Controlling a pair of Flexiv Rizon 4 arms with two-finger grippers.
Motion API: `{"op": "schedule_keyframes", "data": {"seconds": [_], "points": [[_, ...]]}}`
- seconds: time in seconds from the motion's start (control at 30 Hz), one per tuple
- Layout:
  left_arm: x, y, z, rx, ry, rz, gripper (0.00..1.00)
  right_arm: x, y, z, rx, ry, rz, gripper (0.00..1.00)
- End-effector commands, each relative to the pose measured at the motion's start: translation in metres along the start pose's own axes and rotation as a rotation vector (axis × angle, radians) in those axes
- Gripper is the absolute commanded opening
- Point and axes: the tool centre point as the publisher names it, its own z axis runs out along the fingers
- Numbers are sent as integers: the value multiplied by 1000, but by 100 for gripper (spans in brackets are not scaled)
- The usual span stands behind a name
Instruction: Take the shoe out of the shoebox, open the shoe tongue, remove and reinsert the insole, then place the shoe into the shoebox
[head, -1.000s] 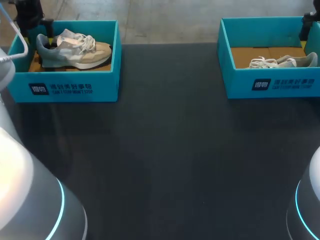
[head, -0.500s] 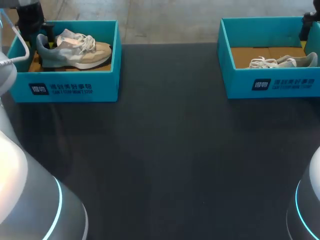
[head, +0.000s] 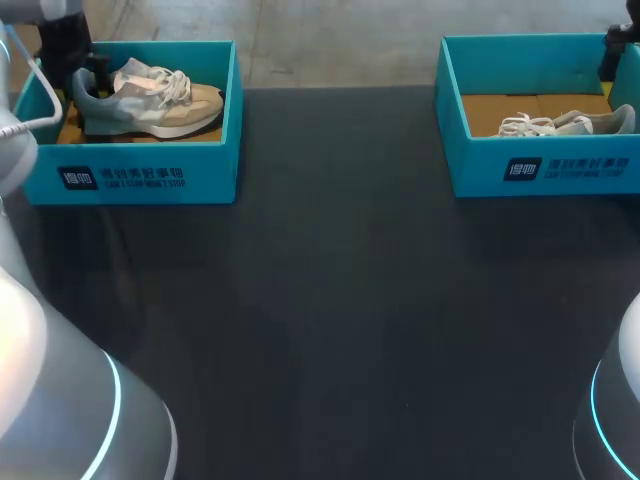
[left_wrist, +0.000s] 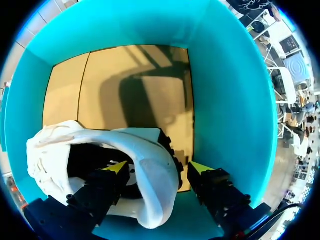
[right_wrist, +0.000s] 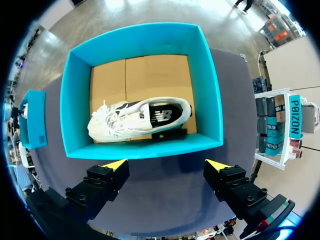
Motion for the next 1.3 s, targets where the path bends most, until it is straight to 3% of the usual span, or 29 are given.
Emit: {"op": "schedule_keyframes", "data": {"seconds": [0.03, 0.2, 0.5, 0.6, 0.7, 0.77, 1.3], "points": [[0, 12, 7, 181, 4, 1, 71, 0, -1, 0, -3, 0, 1, 100], [0, 11, 9, 189, 10, 2, 51, 0, -1, 0, -3, 0, 1, 100], [-1, 8, 14, 194, 23, 0, 52, 0, -1, 0, -3, 0, 1, 100], [-2, 7, 16, 192, 29, 1, 46, 0, -1, 0, -3, 0, 1, 100], [-2, 7, 16, 192, 32, -1, 29, 0, -1, 0, -3, 0, 1, 100], [-2, 7, 16, 192, 33, -3, 0, 0, -1, 0, -3, 0, 1, 100], [4, -3, -3, 166, 18, 3, 0, 0, -1, 0, -3, 0, 1, 100]]}}
